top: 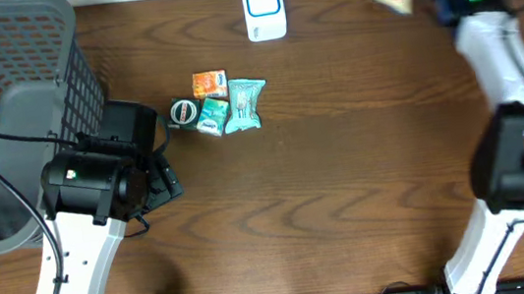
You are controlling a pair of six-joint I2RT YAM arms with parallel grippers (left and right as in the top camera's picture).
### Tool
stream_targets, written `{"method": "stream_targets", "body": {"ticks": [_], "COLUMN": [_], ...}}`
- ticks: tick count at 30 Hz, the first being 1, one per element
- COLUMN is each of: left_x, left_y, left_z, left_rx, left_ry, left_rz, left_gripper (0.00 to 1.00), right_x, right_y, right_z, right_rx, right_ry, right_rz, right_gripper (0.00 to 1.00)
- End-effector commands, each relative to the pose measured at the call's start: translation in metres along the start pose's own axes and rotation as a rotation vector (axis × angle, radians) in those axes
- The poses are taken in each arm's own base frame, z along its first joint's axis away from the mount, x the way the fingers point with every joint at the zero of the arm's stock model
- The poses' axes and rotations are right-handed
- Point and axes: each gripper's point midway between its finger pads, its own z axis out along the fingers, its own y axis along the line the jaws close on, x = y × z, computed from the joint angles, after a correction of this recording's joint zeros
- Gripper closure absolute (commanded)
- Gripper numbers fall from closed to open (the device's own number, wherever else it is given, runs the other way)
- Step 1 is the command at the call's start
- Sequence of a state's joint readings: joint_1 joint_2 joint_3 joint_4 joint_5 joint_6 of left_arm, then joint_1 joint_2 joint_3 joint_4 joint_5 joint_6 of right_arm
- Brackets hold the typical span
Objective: Scan the item barcode
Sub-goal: 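Carry the yellow bag to the right table edge and release it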
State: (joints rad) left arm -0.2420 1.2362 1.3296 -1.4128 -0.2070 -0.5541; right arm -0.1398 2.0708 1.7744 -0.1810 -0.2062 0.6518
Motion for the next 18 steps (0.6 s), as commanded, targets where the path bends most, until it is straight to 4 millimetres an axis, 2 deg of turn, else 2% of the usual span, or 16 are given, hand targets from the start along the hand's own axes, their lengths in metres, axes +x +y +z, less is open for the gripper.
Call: {"method": "stream_targets", "body": {"ticks": [1,4,8,11,13,14,16,18], "left_x": [0.001,0.001,0.001,0.001,0.001,0.001,0.001,0.001], "left_y": [0.001,0.001,0.001,0.001,0.001,0.001,0.001,0.001], "left_z": [0.000,0.000,0.000,0.000,0.000,0.000,0.000,0.000], "left_rx": [0.002,0.002,0.002,0.002,0.002,0.002,0.002,0.002], "left_ry": [0.004,0.004,0.004,0.004,0.004,0.004,0.004,0.004], "left_rz": [-0.017,-0.017,-0.017,-0.017,-0.017,-0.017,-0.017,-0.017], "left_gripper": [0.02,0.02,0.02,0.02,0.02,0.02,0.02,0.02], "right_x": [-0.045,-0.055,-0.065,-0.073,-0.076,-0.077,-0.076,-0.071], "right_y": [-0.047,-0.106,-0.172,-0.209,-0.223,-0.226,-0.225,-0.214], "right_z": [-0.030,-0.048,-0.069,-0.082,-0.088,-0.090,-0.091,-0.089], "right_rx": [0.135,0.255,0.377,0.430,0.432,0.420,0.371,0.278], "right_ry": [-0.070,-0.023,0.005,-0.005,-0.004,0.002,0.020,0.053], "right_rz": [-0.120,-0.141,-0.088,-0.043,-0.019,-0.007,0.010,0.024], "right_gripper": [0.99,0.99,0.97,0.47,0.23,0.13,0.04,0.02]}}
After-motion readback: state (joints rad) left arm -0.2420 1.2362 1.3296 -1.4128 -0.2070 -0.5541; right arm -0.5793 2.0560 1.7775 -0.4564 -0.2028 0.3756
